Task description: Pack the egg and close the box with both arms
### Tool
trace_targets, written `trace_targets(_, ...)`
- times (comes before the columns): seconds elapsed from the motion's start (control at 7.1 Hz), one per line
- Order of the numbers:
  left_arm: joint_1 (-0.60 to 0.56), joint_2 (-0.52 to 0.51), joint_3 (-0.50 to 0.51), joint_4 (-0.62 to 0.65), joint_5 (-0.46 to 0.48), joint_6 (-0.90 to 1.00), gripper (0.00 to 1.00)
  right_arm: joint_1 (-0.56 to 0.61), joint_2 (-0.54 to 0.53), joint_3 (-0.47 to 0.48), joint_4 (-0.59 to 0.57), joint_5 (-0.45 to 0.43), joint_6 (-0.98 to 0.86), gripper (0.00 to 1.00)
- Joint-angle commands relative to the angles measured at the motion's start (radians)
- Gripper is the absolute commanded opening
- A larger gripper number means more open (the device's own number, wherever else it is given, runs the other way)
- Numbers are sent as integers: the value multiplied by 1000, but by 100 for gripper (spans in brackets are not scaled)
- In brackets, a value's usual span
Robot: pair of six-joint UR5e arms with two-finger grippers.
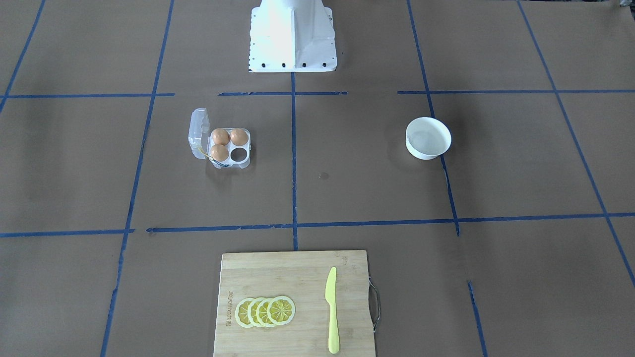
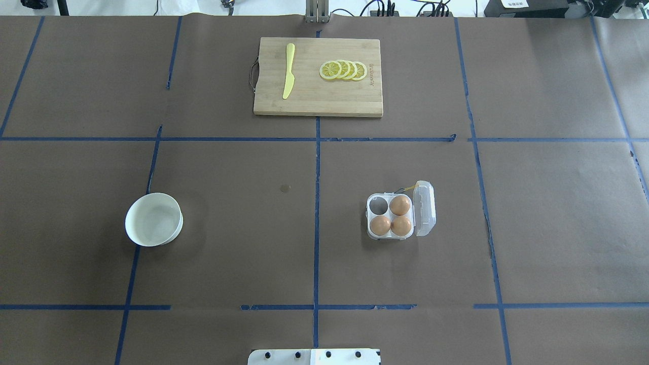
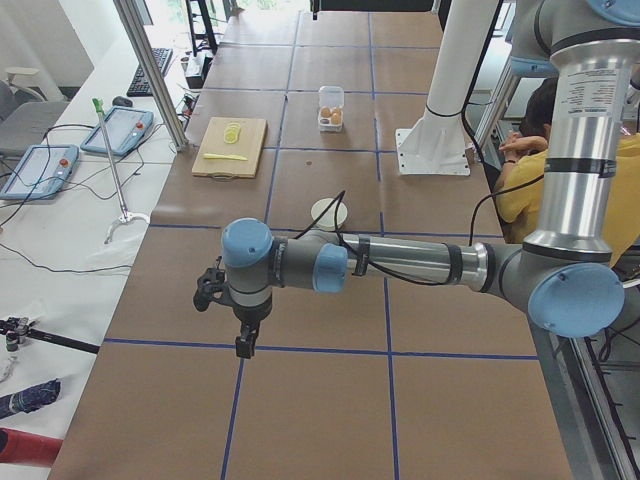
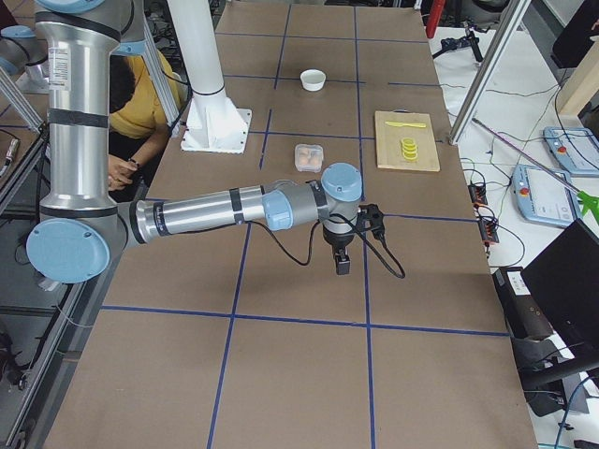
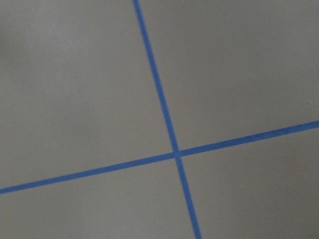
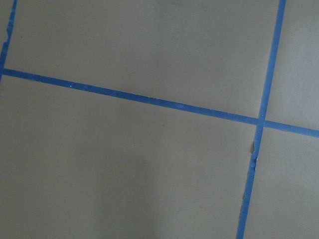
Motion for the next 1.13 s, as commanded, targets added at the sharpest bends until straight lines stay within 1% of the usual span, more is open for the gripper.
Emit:
trace_targets(0.0, -51, 30, -23, 7, -33, 8, 100, -103, 2, 56, 3, -3, 142, 92)
trace_targets(0.14, -48, 29, -15, 18, -32, 8, 100, -161, 0, 72, 87, -5, 272, 77)
trace_targets(0.28, -46, 27, -26, 53, -32, 8, 100, -247, 0, 70, 194, -14, 459, 47)
trace_targets(0.42, -45, 27, -33, 56, -32, 8, 100, -325, -4, 70, 290, -29, 607, 40)
trace_targets(0.56, -45, 24, -35, 56, -32, 8, 100, -415, -12, 70, 387, -84, 745, 23)
trace_targets(0.7, -45, 21, -35, 56, -32, 8, 100, -515, -6, 70, 458, -166, 877, 0)
trace_targets(0.85, -43, 20, -35, 55, -32, 8, 100, -610, 20, 73, 497, -233, 983, 0)
trace_targets(0.99, -36, 19, -33, 51, -33, 8, 100, -684, 57, 73, 503, -286, 1066, 0)
